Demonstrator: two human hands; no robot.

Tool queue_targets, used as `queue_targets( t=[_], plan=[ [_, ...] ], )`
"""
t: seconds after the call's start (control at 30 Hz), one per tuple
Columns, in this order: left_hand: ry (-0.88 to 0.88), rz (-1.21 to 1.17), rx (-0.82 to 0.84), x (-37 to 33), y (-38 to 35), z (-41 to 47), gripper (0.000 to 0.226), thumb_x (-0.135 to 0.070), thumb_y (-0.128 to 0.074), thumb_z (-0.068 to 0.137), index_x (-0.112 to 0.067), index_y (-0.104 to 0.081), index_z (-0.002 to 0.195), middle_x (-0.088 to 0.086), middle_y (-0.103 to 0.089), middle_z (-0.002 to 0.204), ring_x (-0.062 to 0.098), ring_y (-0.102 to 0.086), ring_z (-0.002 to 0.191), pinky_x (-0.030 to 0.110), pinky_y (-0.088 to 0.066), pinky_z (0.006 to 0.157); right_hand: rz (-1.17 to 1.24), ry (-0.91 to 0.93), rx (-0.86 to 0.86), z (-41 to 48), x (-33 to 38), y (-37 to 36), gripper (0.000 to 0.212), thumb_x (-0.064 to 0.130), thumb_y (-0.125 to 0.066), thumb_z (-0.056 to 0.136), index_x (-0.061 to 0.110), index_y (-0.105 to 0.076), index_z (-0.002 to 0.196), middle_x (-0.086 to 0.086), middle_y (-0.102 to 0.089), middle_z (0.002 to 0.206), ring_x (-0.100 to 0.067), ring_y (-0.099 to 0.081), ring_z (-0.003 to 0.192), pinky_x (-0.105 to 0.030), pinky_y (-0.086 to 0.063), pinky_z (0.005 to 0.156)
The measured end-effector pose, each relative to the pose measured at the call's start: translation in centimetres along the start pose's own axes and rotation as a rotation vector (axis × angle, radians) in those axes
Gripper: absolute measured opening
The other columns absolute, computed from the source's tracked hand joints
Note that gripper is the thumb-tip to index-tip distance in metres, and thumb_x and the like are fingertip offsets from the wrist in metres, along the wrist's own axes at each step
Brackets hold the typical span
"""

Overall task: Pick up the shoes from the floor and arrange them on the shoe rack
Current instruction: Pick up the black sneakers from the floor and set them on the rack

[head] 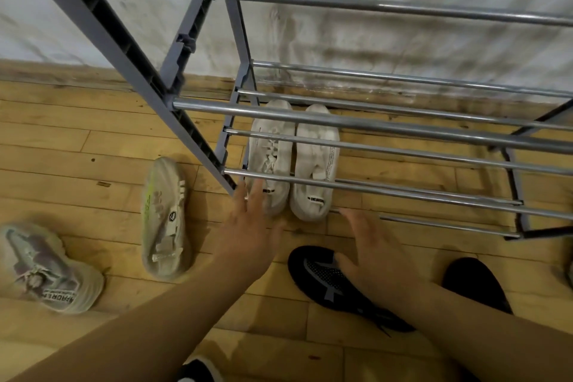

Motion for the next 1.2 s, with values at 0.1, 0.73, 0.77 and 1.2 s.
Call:
queue_targets(
  t=[0.1,0.73,0.77,1.2],
  plan=[
    [0.055,-0.153,0.073,-0.4,-2.7,-4.1,0.091,-0.046,-0.067,0.093,-0.035,-0.005,0.16,0.004,-0.017,0.162,0.025,-0.033,0.146,0.043,-0.043,0.113,-0.166,-0.097,0.255,-3.8,-4.3,-2.9,0.102,0.068,-0.06,0.083,0.03,-0.006,0.161,0.001,-0.018,0.162,-0.024,-0.025,0.147,-0.036,-0.029,0.12],
    [0.133,-0.703,0.235,-0.4,9.1,-10.2,0.066,-0.031,-0.082,0.084,-0.041,-0.05,0.141,-0.006,-0.063,0.126,0.01,-0.069,0.098,0.027,-0.058,0.087,0.122,0.057,0.537,-8.4,10.0,10.7,0.088,0.019,-0.083,0.075,0.058,-0.039,0.14,0.007,-0.071,0.105,-0.012,-0.075,0.079,-0.042,-0.065,0.066],
    [0.162,-0.776,0.157,0.9,11.5,-11.1,0.067,-0.034,-0.082,0.08,-0.041,-0.053,0.14,-0.003,-0.067,0.124,0.015,-0.071,0.098,0.036,-0.059,0.09,0.133,0.058,0.502,-8.3,12.3,11.6,0.091,0.019,-0.085,0.075,0.057,-0.037,0.143,0.006,-0.071,0.106,-0.015,-0.075,0.077,-0.041,-0.065,0.064],
    [0.692,-1.512,-0.51,22.5,20.9,-35.9,0.023,-0.022,-0.064,0.101,-0.019,-0.07,0.123,0.007,-0.075,0.111,0.03,-0.069,0.096,0.04,-0.054,0.083,-0.402,0.522,0.492,-15.7,49.7,8.7,0.053,0.054,-0.075,0.082,0.015,-0.066,0.118,-0.003,-0.069,0.109,-0.018,-0.062,0.085,-0.031,-0.047,0.066]
  ],
)
Point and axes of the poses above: each hand's wrist, its own z-axis towards the middle knuckle, its own y-axis out of the back of the hand, x = y × z, the point moved 9 cm from there along z, towards the middle knuckle
